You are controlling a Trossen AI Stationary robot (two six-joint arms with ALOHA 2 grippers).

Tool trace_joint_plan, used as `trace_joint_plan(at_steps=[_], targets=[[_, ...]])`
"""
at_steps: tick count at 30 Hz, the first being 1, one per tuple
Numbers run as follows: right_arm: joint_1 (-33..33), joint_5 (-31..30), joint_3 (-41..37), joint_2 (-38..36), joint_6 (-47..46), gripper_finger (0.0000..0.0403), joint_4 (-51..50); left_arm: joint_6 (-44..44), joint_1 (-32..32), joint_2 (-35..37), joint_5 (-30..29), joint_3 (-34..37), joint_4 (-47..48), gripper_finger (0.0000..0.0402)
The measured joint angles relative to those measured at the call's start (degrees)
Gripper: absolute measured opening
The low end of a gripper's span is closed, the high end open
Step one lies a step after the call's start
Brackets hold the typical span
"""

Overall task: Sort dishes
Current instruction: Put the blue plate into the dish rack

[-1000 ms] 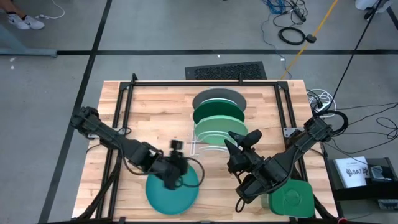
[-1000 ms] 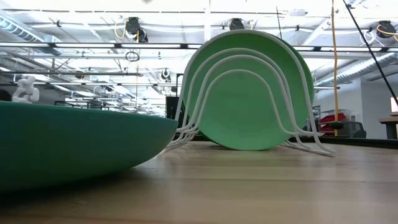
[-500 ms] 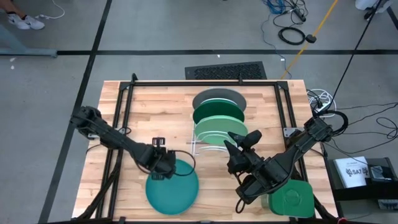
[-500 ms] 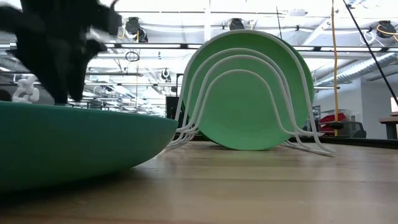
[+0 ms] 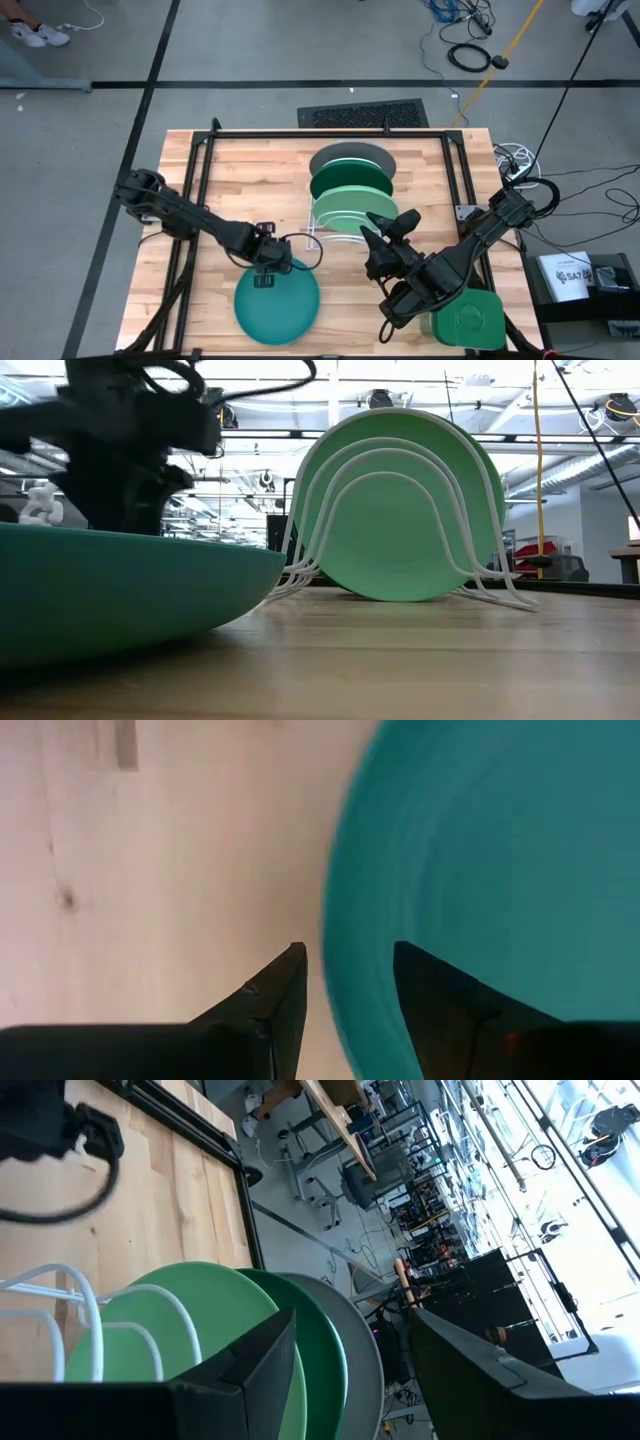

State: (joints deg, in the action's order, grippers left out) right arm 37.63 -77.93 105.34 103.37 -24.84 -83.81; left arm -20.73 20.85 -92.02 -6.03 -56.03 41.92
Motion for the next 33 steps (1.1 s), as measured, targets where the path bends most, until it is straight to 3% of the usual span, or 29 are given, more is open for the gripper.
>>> trace_joint_plan(at_steps=[9,17,24,28,33], targets=[[0.00,0.00,0.00,0.00,0.00,0.0187,0.15,2.09,-2.73,-0.10,0.15,3.30,-5.21,0.0151],[0.00,0.00,0.00,0.00,0.00,0.0187,0.20,3.16,-2.89,-0.10,1.68,5.79,-15.86,0.0151],[0.00,-0.02,0.00,0.00,0.00,0.0187,0.46,1.63,-2.87,-0.12,2.39,7.79,-16.96,0.0147],[0.00,0.00,0.00,0.00,0.00,0.0187,0.48,1.55,-2.85,-0.11,2.39,8.71,-17.21,0.0119],[0.00,0.00,0.00,0.00,0.00,0.0187,0.48,1.25,-2.87,0.17,3.09,9.39,-17.71,0.0043]])
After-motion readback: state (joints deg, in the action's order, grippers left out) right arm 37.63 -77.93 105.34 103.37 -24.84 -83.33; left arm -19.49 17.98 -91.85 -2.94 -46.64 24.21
